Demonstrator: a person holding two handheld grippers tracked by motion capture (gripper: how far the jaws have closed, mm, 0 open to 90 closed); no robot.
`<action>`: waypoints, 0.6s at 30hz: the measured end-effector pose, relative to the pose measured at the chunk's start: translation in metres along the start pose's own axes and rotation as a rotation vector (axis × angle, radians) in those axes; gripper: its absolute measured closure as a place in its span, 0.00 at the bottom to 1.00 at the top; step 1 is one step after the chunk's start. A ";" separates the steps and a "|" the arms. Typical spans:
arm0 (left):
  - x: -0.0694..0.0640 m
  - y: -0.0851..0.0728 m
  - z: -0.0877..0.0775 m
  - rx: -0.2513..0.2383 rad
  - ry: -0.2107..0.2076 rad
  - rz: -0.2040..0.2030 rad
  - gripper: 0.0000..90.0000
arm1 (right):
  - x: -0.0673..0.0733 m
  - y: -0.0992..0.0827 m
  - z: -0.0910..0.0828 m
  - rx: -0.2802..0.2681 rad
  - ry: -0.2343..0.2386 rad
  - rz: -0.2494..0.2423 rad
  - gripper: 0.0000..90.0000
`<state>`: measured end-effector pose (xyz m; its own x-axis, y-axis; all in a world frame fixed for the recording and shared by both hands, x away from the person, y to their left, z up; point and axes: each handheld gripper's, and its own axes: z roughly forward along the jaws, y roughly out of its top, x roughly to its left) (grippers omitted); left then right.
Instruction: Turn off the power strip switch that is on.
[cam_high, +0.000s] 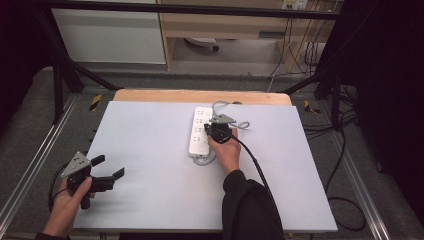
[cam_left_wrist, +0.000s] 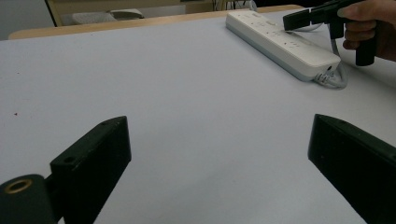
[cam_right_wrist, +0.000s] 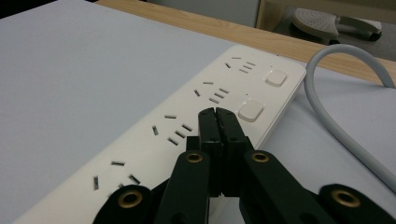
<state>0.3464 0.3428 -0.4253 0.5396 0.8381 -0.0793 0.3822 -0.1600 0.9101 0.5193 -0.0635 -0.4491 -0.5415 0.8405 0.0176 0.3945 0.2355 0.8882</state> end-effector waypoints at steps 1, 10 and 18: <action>0.000 0.000 0.000 0.000 0.000 0.000 0.07 | 0.000 0.000 0.000 -0.001 0.000 0.000 1.00; 0.000 0.000 0.000 0.000 0.000 0.000 0.07 | 0.000 -0.001 0.000 0.003 -0.001 -0.006 1.00; 0.000 0.000 0.000 0.000 0.000 0.001 0.07 | 0.000 -0.001 0.001 0.003 -0.004 -0.007 1.00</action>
<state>0.3463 0.3428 -0.4253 0.5401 0.8379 -0.0789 0.3821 -0.1606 0.9101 0.5194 -0.0634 -0.4507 -0.5415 0.8407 0.0098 0.3926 0.2425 0.8872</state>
